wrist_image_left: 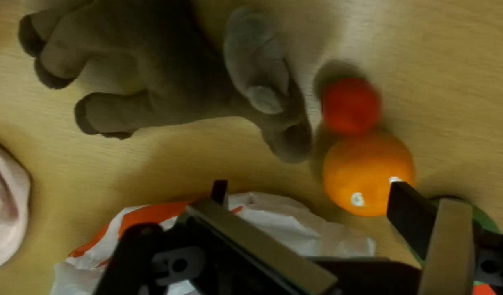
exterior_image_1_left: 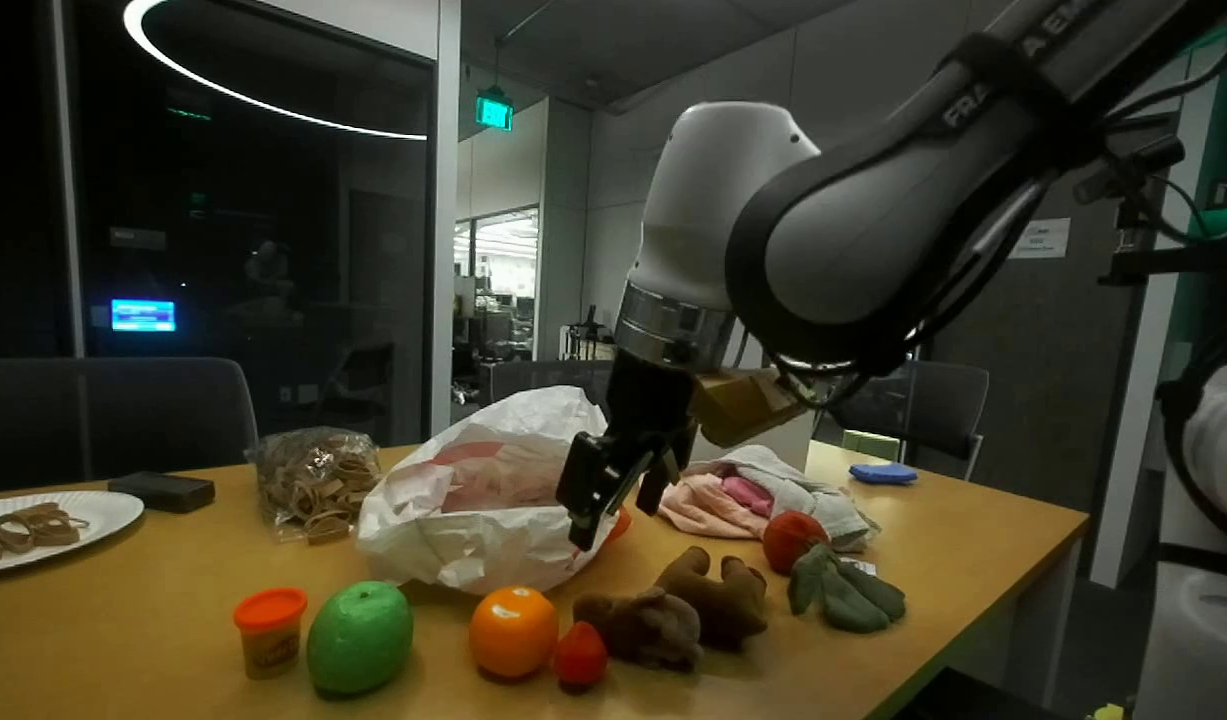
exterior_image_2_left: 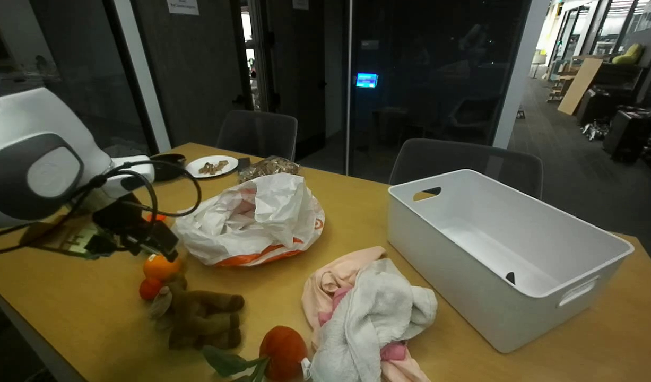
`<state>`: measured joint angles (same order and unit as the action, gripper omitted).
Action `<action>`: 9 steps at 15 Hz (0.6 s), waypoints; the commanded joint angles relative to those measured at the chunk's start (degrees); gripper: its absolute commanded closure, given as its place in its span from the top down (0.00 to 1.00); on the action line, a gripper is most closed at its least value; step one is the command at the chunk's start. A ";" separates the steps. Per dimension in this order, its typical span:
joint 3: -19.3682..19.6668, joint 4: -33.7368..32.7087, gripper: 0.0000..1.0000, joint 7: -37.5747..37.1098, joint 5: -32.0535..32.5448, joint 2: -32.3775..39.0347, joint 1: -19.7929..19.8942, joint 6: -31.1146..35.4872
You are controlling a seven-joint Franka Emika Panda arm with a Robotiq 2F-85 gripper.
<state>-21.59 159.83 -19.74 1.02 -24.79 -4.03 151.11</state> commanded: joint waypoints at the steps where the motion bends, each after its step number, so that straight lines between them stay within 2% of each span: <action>1: -2.54 -0.13 1.00 -7.77 12.56 3.20 9.03 0.12; 3: -1.67 -0.20 1.00 -10.96 17.01 4.47 11.54 -2.48; 4: -0.47 -0.48 1.00 -10.80 17.23 5.59 11.28 -4.34; 5: 2.91 -1.34 1.00 -6.26 11.88 7.30 7.73 -7.58; 6: 1.92 -0.40 1.00 -8.84 15.60 5.80 8.84 -4.62; 9: 4.04 -0.92 1.00 -7.89 14.00 7.59 7.20 -6.95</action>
<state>-19.43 158.95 -27.12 14.20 -17.26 4.91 144.44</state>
